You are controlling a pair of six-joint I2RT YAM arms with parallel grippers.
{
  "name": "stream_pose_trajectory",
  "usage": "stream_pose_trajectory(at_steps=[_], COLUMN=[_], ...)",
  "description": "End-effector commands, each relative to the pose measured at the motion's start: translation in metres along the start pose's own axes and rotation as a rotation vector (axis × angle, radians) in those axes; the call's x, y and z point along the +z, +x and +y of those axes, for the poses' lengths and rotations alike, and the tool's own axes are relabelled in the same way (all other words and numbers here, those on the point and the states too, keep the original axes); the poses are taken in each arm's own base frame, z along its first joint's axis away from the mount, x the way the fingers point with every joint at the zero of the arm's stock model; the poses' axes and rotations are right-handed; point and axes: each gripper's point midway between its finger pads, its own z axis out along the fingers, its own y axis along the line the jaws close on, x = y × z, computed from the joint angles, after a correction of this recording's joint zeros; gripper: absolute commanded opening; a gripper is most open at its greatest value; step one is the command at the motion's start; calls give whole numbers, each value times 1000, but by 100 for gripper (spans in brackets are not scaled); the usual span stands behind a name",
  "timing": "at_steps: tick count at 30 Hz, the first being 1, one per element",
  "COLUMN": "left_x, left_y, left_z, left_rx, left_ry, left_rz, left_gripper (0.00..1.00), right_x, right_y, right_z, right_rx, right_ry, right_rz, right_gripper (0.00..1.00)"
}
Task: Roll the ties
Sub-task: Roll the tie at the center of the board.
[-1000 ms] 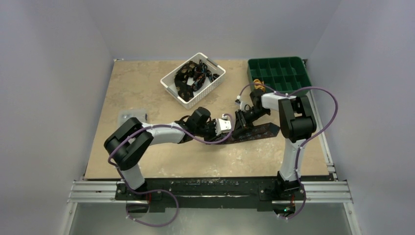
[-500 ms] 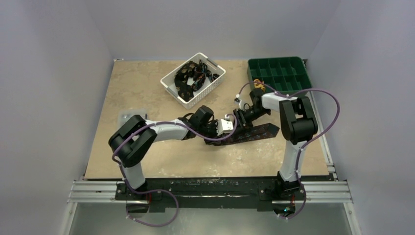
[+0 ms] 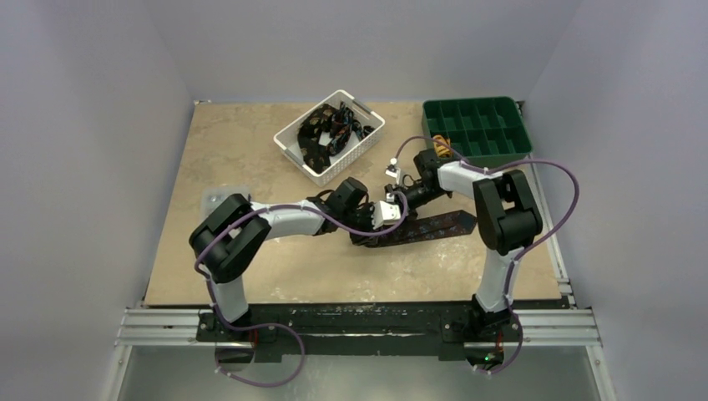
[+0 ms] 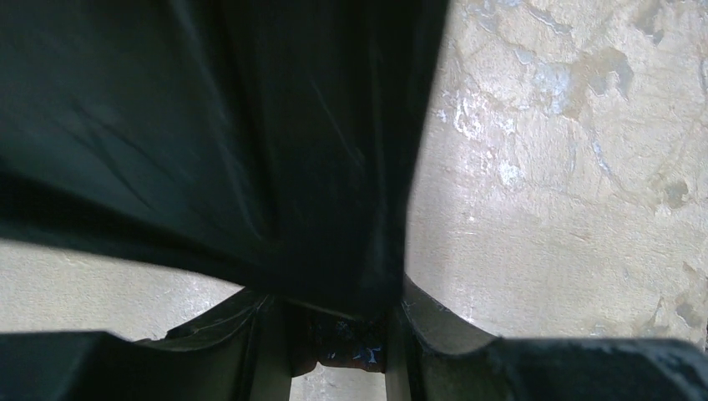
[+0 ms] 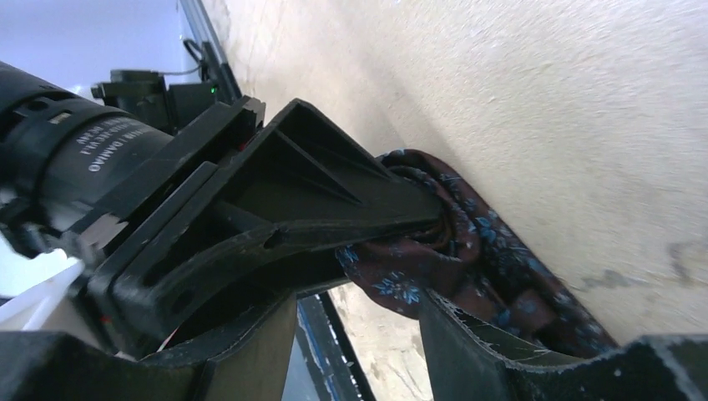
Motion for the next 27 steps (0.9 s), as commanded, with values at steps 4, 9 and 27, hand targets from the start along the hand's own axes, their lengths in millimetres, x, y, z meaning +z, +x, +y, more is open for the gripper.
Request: stream_pose_trajectory(at_steps=[4, 9, 27], left_x=[3, 2, 0], left_y=[55, 56, 58], left_z=[-6, -6, -7], left_rx=[-50, -44, -40], left_ry=[5, 2, -2], left_rz=[187, 188, 189], left_gripper=[26, 27, 28], right_x=[24, 28, 10], right_y=[8, 10, -10], right_z=[-2, -26, -13], right_rx=[16, 15, 32], right_ry=[-14, 63, 112], right_rz=[26, 56, -12], right_gripper=[48, 28, 62])
